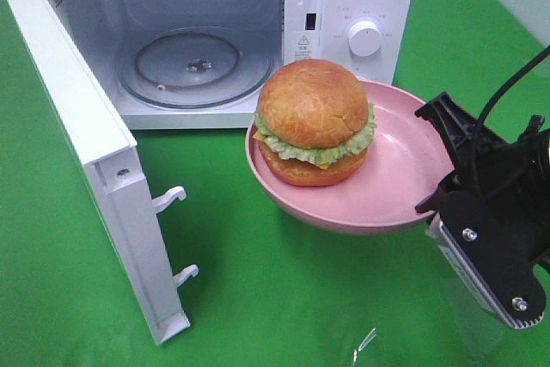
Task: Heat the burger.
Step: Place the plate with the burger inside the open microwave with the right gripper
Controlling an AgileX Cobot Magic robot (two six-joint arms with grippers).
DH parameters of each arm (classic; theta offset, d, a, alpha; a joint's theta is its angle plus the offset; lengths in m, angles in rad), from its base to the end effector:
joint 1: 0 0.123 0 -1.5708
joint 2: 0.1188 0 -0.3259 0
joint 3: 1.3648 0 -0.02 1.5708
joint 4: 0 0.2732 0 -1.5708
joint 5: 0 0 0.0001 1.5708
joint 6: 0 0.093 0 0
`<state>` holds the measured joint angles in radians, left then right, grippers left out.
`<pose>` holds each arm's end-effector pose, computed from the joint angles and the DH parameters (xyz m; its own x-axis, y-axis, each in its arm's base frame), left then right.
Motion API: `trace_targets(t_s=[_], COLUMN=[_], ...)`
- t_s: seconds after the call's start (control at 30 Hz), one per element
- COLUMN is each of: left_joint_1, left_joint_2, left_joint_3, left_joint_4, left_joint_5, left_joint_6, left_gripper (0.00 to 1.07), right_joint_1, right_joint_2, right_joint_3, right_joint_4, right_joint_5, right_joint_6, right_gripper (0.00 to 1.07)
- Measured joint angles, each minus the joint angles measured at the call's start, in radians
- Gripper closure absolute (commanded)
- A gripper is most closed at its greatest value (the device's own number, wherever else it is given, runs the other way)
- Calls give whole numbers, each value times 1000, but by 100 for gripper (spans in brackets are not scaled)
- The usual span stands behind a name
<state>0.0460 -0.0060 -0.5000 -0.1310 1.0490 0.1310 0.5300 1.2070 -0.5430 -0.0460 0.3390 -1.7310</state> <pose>-0.0249 -0.0117 0.2885 -0.4318 0.0451 -0.9009 0.0845 0.9964 0.0094 0.1883 0.1087 0.2332 0.6255 -0.7685 0.1351 -0.5694 -0.5679 -0.5944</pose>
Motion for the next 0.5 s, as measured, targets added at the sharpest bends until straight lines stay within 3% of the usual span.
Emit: trace_targets(t_s=[0.23, 0.5], left_joint_1=[0, 0], left_joint_2=[0, 0], left_joint_3=[0, 0], left_joint_4=[0, 0], left_joint_5=[0, 0], left_joint_6=[0, 0], left_gripper=[4, 4], right_joint_1=[68, 75], right_joint_2=[0, 0], right_joint_3=[0, 0], right_joint_4=[0, 0], right_joint_5=[0, 1], right_joint_6=[9, 66], right_gripper=[103, 103])
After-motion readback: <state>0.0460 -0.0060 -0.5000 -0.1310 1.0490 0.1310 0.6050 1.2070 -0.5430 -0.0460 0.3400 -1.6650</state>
